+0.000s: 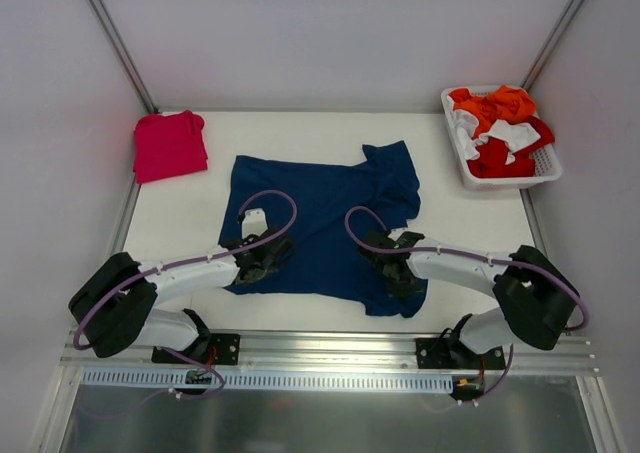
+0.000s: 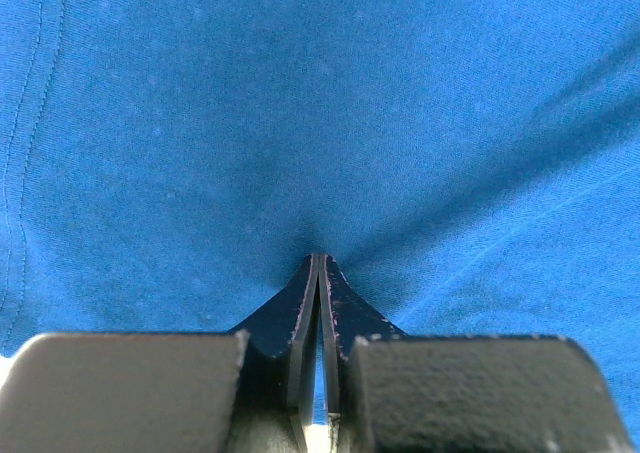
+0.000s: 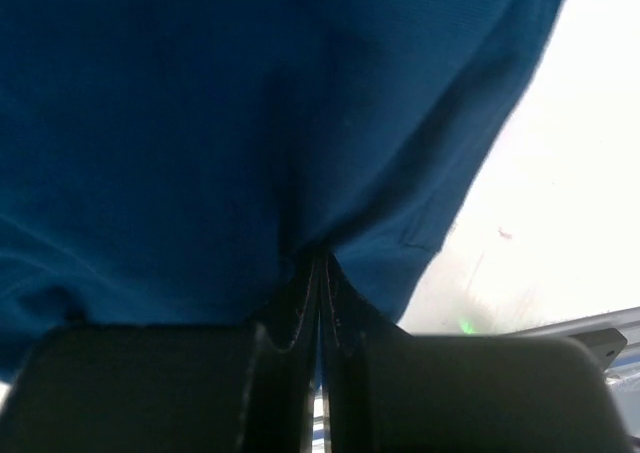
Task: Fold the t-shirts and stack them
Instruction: Flatten out the tshirt
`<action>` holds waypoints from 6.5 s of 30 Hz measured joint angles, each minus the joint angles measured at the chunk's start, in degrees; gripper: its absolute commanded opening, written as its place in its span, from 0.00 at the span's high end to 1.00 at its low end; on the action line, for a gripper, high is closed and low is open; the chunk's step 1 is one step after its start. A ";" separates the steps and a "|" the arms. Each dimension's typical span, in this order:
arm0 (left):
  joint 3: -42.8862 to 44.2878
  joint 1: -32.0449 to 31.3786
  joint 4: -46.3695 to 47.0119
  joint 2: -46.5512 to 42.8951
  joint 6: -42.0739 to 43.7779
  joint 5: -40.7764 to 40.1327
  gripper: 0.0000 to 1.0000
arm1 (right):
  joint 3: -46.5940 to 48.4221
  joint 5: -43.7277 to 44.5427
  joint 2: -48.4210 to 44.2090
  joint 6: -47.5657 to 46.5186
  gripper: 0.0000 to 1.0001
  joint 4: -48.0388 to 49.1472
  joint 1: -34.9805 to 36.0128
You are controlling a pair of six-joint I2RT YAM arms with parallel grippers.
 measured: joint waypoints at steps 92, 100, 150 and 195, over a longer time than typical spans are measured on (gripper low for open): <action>-6.14 -0.02 -20.94 -22.49 -7.98 5.09 1.00 | -16.11 -14.36 -28.02 -6.93 0.99 7.69 -24.20; -1.92 -0.11 -19.34 -21.66 -6.25 6.56 1.00 | -12.61 -19.89 -31.95 -7.08 0.99 7.76 -23.80; 12.24 7.15 -7.19 -11.17 8.07 5.88 1.00 | 4.74 -16.17 -24.63 -13.53 1.00 5.86 -20.04; 33.51 35.93 0.35 30.34 18.32 13.31 1.00 | 44.39 -16.26 29.97 -26.77 0.99 8.87 -27.61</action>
